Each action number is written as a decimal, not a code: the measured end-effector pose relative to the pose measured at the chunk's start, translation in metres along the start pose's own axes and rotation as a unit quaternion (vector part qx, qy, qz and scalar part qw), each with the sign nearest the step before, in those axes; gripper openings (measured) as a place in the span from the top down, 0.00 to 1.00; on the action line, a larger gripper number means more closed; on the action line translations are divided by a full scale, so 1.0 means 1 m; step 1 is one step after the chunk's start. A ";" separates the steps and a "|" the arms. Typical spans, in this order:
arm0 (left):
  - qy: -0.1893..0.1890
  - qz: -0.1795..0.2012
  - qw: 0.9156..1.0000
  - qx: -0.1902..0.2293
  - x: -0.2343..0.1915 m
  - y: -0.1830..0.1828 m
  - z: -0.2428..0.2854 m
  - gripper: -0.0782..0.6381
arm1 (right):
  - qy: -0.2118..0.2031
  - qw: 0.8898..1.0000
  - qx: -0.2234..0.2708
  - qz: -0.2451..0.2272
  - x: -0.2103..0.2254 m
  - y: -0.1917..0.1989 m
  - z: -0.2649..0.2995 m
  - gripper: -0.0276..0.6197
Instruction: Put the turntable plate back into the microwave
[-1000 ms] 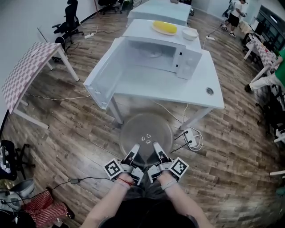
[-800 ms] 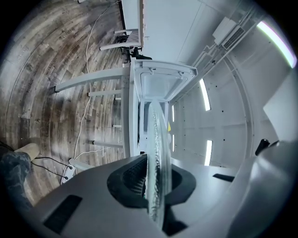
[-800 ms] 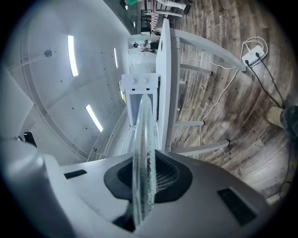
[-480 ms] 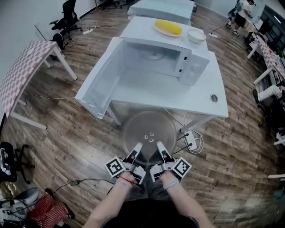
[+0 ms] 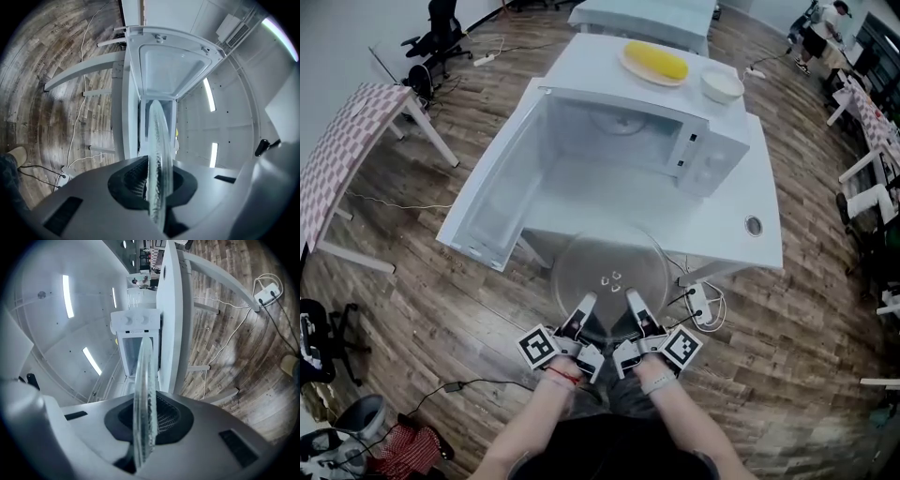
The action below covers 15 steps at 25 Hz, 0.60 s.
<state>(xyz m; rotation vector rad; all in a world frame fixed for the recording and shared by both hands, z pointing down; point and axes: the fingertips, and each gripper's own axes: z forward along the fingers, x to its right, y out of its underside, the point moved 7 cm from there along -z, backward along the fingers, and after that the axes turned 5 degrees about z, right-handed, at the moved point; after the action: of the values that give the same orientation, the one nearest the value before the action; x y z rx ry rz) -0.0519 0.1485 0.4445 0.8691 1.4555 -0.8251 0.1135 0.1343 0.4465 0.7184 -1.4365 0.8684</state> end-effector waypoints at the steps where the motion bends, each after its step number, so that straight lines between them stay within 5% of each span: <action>1: 0.000 -0.001 1.000 0.002 0.000 0.000 0.006 0.85 | 0.001 1.000 -0.002 0.000 -0.001 -0.005 0.004 0.90; 15: 0.009 -0.006 0.999 0.035 -0.002 -0.009 0.071 0.85 | -0.005 0.999 -0.034 -0.003 -0.013 -0.060 0.054 0.90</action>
<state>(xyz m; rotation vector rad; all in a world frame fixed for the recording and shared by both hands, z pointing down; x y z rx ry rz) -0.0259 0.0818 0.4428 0.9222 1.4559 -0.8838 0.1370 0.0558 0.4410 0.6771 -1.4654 0.8076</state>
